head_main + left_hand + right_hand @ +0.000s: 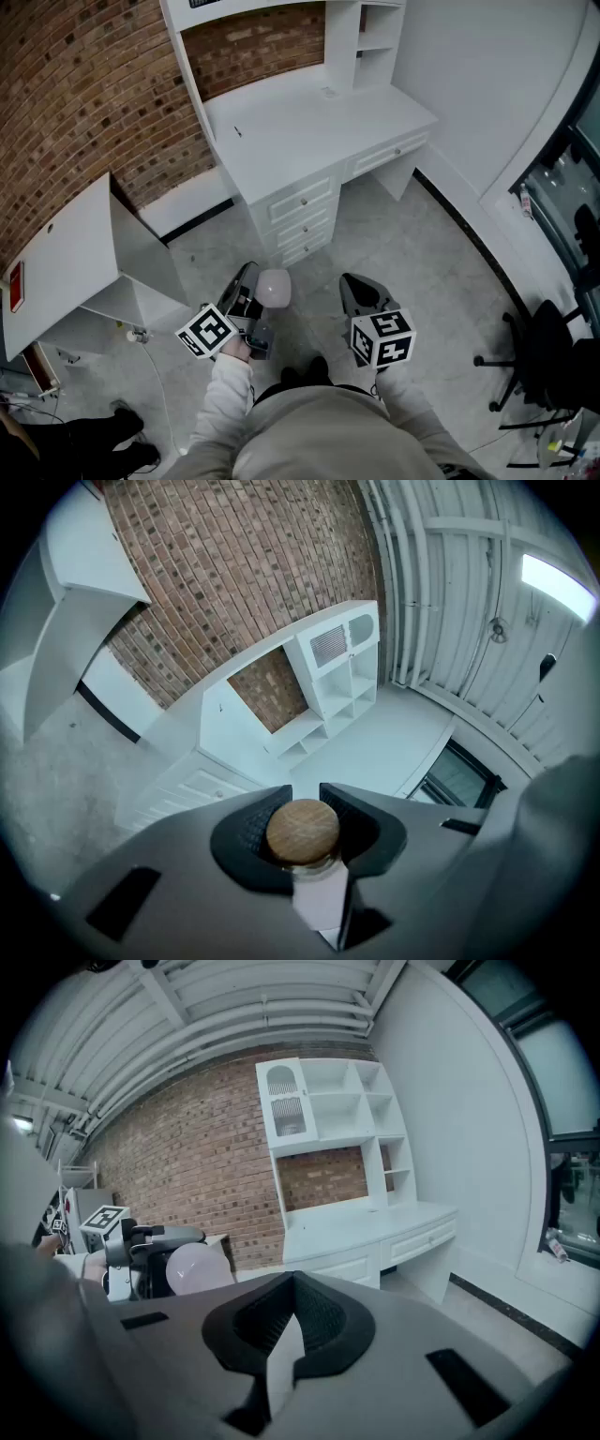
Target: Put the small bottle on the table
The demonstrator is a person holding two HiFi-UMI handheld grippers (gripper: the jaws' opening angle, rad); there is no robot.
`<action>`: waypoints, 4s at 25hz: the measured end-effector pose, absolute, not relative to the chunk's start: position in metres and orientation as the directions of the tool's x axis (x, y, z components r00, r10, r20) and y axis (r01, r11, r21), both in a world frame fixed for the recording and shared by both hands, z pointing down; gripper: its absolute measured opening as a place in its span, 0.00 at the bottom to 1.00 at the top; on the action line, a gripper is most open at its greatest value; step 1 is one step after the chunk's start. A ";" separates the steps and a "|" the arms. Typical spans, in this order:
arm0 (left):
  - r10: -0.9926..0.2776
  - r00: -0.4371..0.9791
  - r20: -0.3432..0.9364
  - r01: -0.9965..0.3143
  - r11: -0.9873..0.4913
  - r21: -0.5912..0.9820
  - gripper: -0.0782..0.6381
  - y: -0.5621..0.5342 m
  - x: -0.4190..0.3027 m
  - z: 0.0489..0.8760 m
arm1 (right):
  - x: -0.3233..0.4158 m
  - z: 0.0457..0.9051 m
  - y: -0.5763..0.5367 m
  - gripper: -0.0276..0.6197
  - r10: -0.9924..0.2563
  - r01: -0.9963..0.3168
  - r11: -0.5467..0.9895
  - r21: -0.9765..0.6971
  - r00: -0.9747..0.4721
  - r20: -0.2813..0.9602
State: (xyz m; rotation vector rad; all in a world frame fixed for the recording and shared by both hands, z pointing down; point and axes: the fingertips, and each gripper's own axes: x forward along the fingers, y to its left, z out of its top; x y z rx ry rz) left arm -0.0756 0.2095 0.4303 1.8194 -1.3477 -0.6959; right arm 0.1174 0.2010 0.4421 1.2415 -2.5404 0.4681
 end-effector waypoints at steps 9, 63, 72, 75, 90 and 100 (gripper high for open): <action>-0.957 0.291 0.011 -0.549 -0.158 0.821 0.25 0.199 -0.064 0.431 | 0.125 0.440 0.190 0.09 -0.713 -0.793 0.594 -0.137 -0.597 0.366; -0.951 0.299 0.083 -0.582 -0.113 0.805 0.25 -0.098 -0.184 0.468 | 0.027 0.456 -0.086 0.09 -0.753 -0.851 0.496 -0.174 -0.521 0.402; -0.939 0.332 0.088 -0.587 -0.133 0.799 0.25 -0.142 -0.193 0.472 | 0.015 0.455 -0.123 0.09 -0.773 -0.867 0.468 -0.170 -0.495 0.396; -0.936 0.341 0.093 -0.589 -0.135 0.797 0.25 -0.152 -0.193 0.472 | 0.017 0.455 -0.128 0.09 -0.778 -0.873 0.458 -0.168 -0.485 0.401; -0.930 0.343 0.134 -0.660 -0.137 0.739 0.25 -0.207 -0.188 0.479 | 0.026 0.449 -0.168 0.09 -0.798 -0.881 0.446 -0.159 -0.472 0.375; -0.918 0.347 0.190 -0.751 -0.151 0.643 0.25 -0.268 -0.176 0.487 | 0.033 0.449 -0.202 0.09 -0.801 -0.883 0.440 -0.165 -0.469 0.372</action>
